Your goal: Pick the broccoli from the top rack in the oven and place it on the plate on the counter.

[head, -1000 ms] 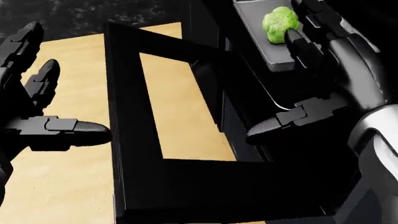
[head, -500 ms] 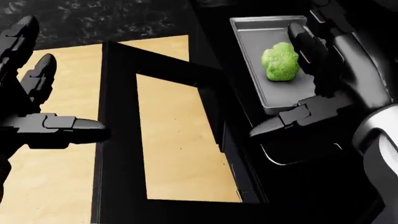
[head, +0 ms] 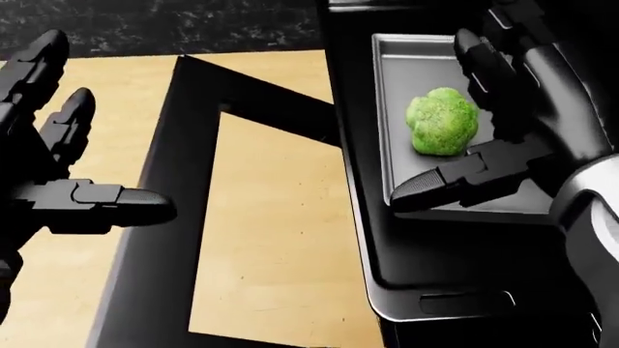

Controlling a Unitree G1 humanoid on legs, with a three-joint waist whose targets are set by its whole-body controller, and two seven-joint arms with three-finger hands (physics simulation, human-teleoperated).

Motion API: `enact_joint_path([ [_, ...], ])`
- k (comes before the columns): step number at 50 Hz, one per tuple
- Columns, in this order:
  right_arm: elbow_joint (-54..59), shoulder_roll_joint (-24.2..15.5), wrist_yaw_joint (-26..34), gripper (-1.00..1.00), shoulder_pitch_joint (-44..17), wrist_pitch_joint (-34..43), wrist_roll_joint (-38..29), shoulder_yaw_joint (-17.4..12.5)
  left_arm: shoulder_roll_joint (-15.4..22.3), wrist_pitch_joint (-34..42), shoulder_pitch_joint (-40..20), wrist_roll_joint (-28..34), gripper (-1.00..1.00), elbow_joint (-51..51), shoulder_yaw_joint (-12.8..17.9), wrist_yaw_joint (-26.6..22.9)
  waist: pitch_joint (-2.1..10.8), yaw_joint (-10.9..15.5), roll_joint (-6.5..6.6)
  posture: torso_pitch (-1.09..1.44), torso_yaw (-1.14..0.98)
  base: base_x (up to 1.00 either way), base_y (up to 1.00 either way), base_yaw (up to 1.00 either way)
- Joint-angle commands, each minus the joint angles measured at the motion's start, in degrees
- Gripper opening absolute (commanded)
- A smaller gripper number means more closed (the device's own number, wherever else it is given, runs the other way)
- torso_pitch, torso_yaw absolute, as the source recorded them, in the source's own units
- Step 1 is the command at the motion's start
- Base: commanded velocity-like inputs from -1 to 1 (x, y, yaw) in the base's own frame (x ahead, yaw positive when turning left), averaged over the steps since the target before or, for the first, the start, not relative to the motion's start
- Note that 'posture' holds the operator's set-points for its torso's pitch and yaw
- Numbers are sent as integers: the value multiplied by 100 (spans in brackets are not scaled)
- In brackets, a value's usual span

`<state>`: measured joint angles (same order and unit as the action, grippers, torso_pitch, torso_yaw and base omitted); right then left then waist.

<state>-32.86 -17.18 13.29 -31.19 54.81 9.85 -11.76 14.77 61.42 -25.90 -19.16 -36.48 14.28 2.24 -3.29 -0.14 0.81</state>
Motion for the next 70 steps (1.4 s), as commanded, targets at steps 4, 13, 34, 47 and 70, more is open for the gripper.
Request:
enact_joint_path([
  [4, -274, -93, -46, 100, -237, -153, 24, -89, 82, -112, -208, -58, 100, -310, 114, 8, 132, 46, 130, 0, 0, 26, 0, 0],
  [13, -169, -242, -58, 100, -557, 34, 31, -60, 123, -71, -251, -125, 100, -316, 148, 40, 124, 50, -121, 0, 0, 5, 0, 0],
  [34, 579, -102, -94, 100, -1396, 121, -402, 235, 186, -181, -199, -182, 100, -218, 196, 36, 214, -4, -65, 0, 0, 7, 0, 0],
  [47, 2185, -195, -32, 100, -2214, -488, -901, 536, 191, -208, -210, -166, 100, -176, 179, 24, 239, -12, -28, 0, 0, 0, 0, 0],
  [70, 6437, -454, 1131, 100, -3279, -3605, -4317, 859, 144, -329, -131, -60, 100, -166, 111, -41, 251, -11, -10, 0, 0, 0, 0, 0],
])
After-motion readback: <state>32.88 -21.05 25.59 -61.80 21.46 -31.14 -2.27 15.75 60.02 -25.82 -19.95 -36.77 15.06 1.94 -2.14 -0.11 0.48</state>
